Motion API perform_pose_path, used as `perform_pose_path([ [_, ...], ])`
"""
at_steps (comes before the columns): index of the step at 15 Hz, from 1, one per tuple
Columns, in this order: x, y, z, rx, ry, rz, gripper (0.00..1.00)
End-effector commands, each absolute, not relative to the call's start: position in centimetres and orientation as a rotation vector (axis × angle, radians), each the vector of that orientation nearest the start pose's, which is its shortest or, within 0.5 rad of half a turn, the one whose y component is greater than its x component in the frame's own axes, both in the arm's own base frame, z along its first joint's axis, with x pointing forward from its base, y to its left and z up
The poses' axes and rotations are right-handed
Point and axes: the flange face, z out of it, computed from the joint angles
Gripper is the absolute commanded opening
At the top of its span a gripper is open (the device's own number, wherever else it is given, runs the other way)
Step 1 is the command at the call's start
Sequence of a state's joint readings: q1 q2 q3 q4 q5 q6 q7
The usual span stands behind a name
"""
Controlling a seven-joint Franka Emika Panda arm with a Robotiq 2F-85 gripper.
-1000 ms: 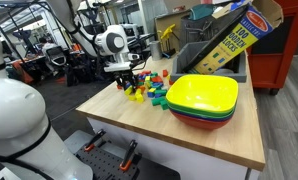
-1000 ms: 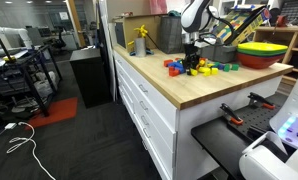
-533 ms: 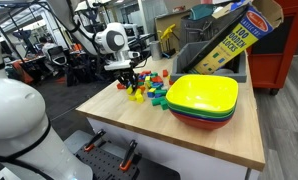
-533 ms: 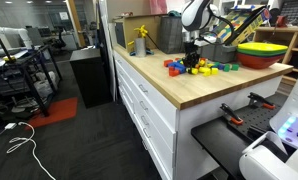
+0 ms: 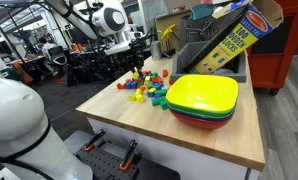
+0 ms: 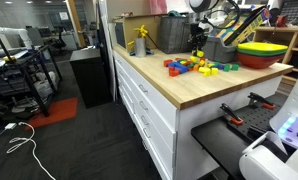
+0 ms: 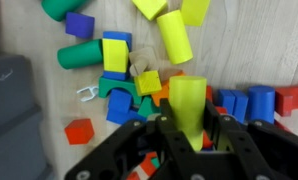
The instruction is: Move two yellow objects forward
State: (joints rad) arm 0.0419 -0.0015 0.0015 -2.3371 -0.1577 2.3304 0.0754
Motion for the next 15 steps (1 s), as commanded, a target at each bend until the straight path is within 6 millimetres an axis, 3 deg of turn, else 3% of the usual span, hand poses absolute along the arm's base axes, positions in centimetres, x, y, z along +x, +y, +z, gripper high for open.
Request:
perform_pose_path([
  [1,51.5,0.5,37.4,-3.304,-0.03,-0.07,0.09],
  [10,58.7,-1.6,41.3,-3.353,0.329,-0.331,0.09],
  [15,62.8,-3.1,40.1,-3.446,0.477,-0.439,0.09],
])
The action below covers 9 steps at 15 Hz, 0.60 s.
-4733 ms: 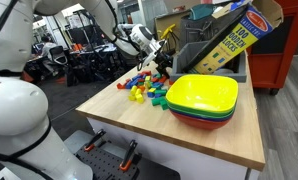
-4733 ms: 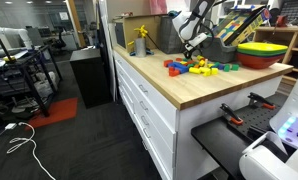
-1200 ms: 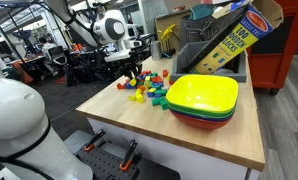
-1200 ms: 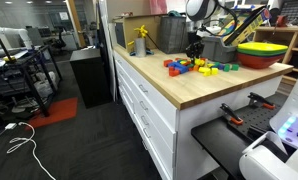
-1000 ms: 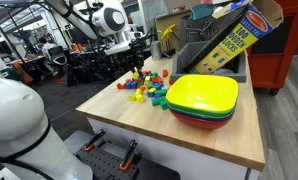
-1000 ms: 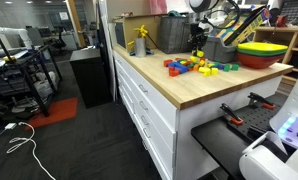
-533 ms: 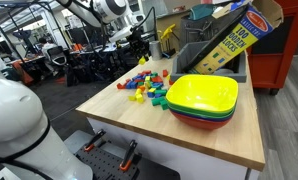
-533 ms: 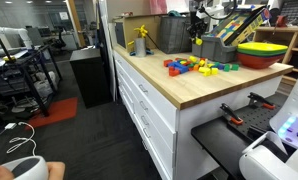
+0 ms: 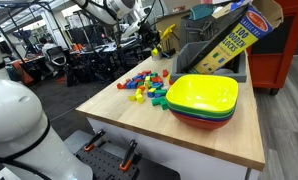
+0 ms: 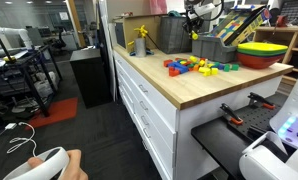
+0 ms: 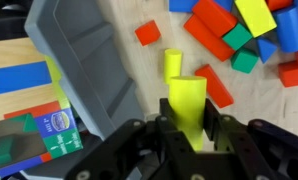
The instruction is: Move two yellow objects forward
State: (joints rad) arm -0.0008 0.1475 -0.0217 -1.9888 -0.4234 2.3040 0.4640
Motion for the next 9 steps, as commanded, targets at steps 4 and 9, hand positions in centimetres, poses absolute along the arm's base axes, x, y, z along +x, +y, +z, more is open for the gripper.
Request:
perform_pose_path([
  [4,64.7,-4.6,36.6,-3.519,0.543,-0.412,0.09],
  [9,65.3,-6.6,31.4,-3.573,0.615,-0.307,0.09],
])
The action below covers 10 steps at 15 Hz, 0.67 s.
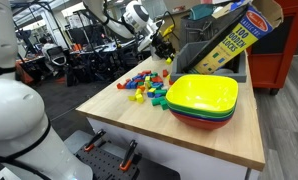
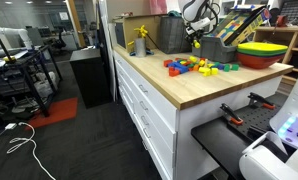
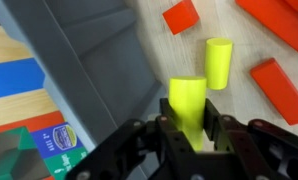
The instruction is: Move two yellow objects forward
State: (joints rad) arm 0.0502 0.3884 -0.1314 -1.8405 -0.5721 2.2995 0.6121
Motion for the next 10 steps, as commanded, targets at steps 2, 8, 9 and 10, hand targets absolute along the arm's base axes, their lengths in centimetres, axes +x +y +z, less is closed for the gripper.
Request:
perform_pose_path([
  [2,65.4,-7.0,29.7,-3.582,0.625,-0.259,0.09],
  [8,65.9,-6.6,26.3,-3.622,0.573,-0.179,0.09],
  [9,66.0,-6.4,25.9,-3.63,0.561,-0.166,0.09],
  [10,66.0,-6.2,25.6,-3.633,0.559,-0.156,0.09],
])
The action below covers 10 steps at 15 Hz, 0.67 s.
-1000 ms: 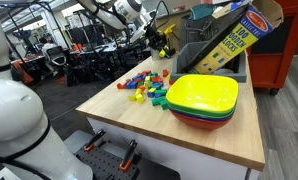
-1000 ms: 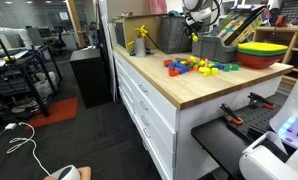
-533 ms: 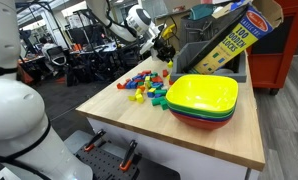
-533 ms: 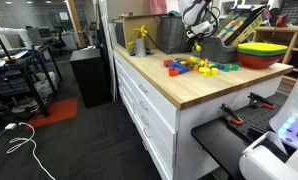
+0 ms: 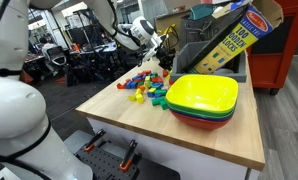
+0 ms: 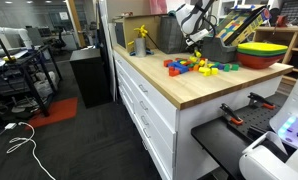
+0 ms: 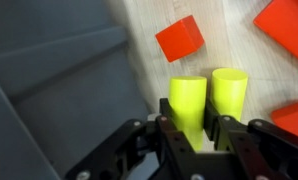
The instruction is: Move two yellow objects forward
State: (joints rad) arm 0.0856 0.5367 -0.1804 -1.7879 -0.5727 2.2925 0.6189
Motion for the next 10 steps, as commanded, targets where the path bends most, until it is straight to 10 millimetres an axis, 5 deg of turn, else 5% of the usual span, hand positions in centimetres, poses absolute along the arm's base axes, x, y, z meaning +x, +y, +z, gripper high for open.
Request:
perform_pose_path([
  [1,66.0,-6.1,25.5,2.569,-0.391,0.105,0.58],
  [7,65.0,-5.7,26.5,2.54,-0.383,0.102,0.95],
  [10,63.6,-5.4,28.5,2.565,-0.392,0.113,1.0],
])
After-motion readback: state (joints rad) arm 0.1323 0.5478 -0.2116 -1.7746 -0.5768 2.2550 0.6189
